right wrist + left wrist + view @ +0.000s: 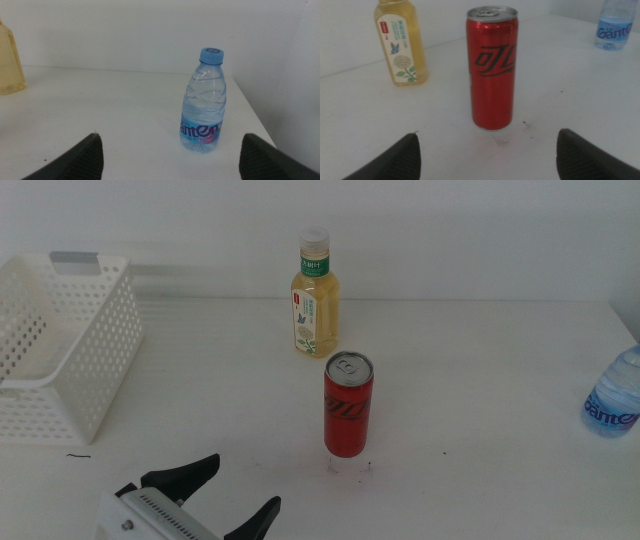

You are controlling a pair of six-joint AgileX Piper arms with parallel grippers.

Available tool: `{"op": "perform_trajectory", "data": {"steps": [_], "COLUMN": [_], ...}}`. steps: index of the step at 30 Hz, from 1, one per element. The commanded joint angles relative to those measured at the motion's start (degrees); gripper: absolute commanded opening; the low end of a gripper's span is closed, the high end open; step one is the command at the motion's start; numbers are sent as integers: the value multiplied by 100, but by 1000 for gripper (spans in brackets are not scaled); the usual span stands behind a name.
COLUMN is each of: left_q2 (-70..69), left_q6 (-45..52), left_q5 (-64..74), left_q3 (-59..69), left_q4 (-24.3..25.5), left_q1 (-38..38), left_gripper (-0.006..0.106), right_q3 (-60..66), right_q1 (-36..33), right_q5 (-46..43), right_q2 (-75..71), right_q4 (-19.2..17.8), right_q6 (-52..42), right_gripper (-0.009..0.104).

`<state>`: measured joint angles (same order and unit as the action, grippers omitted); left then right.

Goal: Use arms to grab the bottles and put them into the dustbin to the left of the table.

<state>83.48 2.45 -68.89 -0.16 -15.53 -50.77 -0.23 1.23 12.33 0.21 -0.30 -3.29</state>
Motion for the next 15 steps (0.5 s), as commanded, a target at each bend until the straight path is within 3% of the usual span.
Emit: {"op": "perform_trajectory", "data": {"steps": [1,12,15], "left_q2": [14,215,639], "left_q6": [-98,-89,-245], "left_q5": [-108,75,-108], "left_q3": [16,-393,-550], "left_q4": [135,252,604], "left_q1": [-31,63,302], "left_gripper": [91,91,91], "right_q3": [23,23,23], "right_q1": [-24,-24,-24], "right_q5": [-73,-73,-73], "right_q2": [-21,-21,-21], "right_q4": [-67,-67,-67], "right_q6": [-18,-18,-18], "right_gripper": [71,71,71]}}
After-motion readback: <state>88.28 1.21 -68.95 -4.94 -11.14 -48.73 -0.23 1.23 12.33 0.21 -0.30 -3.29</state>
